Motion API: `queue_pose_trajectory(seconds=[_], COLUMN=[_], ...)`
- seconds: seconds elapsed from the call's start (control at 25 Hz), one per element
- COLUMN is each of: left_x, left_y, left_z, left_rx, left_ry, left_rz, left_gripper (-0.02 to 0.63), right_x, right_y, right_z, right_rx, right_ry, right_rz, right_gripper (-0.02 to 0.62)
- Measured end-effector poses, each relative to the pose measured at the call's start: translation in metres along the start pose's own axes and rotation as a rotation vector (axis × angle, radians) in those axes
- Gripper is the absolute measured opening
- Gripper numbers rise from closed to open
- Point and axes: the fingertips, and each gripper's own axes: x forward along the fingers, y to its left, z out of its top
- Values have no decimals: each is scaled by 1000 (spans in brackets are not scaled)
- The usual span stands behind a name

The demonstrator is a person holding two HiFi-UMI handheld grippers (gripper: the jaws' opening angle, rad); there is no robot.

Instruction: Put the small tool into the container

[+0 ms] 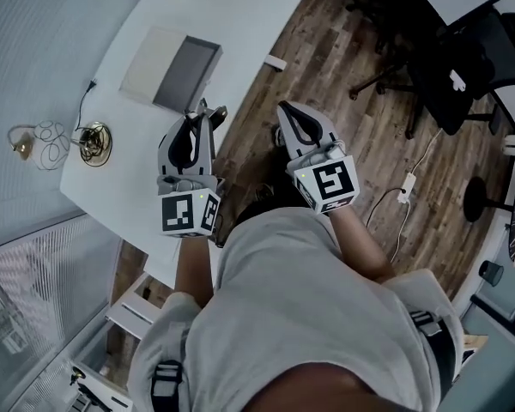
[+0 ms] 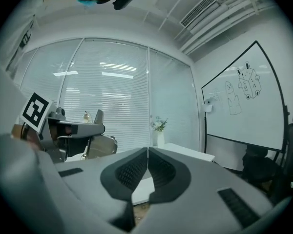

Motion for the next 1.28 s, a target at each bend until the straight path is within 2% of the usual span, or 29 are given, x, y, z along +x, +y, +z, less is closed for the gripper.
queue_pose_trajectory(seconds=[0.36,0.52,0.8,1.28], left_x=[44,66,91,117], left_y=[37,53,80,112], left_z=[-15,-26,-54,-76], left_rx=[44,87,104,211], left_ry=[56,110,197,272], left_rz=[108,163,269,407], left_gripper=[89,89,89,89], right_x=[71,104,150,216], right_y=[-21,-36,-51,-42], right_z=[-2,-14,-36,-66], right_rx=[-10,-5,8,2], right_ry=[15,56,119,195], right_rz=[114,166,273,449], right_gripper=[26,26,28,26])
